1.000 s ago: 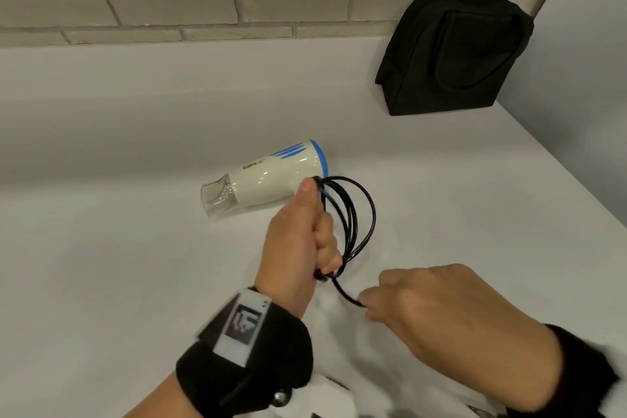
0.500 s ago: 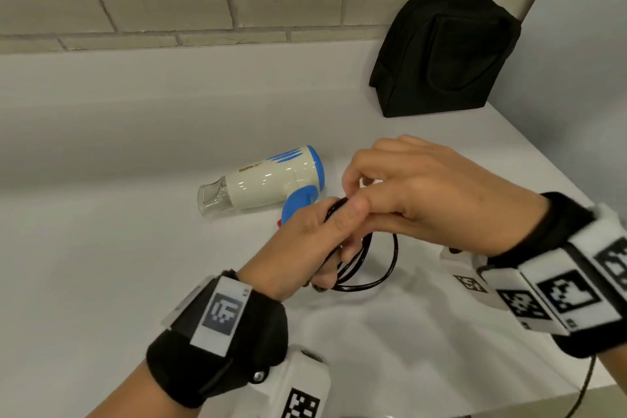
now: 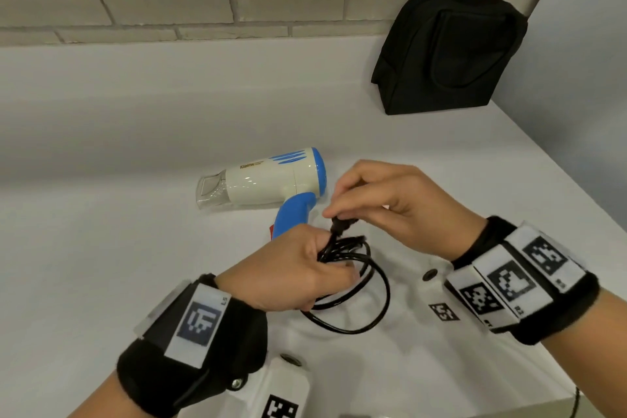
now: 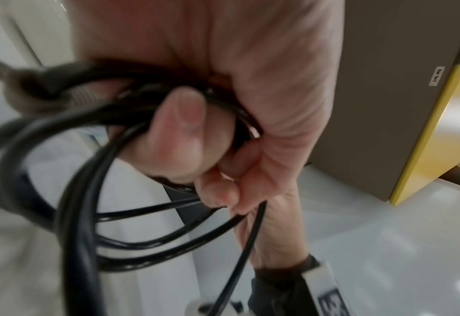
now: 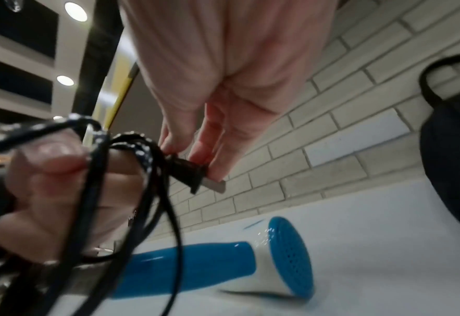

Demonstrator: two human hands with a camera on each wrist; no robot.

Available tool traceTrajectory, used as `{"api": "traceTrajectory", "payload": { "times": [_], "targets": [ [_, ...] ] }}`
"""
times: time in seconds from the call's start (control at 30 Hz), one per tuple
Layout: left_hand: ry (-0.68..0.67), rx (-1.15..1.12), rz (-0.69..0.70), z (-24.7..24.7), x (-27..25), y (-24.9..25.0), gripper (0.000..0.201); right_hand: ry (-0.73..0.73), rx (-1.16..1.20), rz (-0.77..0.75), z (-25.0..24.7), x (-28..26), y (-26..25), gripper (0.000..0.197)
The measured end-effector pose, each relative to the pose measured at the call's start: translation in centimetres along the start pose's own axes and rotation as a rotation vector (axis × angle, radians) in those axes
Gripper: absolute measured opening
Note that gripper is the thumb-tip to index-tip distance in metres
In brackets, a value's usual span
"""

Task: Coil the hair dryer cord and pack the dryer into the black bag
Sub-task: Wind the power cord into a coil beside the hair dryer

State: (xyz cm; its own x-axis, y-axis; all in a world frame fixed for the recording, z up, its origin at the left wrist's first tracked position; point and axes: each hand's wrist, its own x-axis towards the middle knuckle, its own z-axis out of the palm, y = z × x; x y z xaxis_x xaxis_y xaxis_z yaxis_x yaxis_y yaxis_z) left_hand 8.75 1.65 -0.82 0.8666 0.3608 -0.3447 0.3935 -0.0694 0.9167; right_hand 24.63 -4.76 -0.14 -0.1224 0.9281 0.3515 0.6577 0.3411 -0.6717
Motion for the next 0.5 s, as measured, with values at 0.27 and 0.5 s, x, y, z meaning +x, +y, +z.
{"api": "traceTrajectory", "payload": {
  "times": [0.27,0.5],
  "targets": [
    [0.186,-0.156,0.031,-0.4,0.4,-0.3,0.032,0.029,0.270,0.263,1.6,-2.3,-0.5,0.035],
    [0.279,-0.114,0.032,-0.4,0.8,-0.6,0.024,-0.031,0.165,0.354,1.9,-2.0,-1.4,0.050]
  ]
}}
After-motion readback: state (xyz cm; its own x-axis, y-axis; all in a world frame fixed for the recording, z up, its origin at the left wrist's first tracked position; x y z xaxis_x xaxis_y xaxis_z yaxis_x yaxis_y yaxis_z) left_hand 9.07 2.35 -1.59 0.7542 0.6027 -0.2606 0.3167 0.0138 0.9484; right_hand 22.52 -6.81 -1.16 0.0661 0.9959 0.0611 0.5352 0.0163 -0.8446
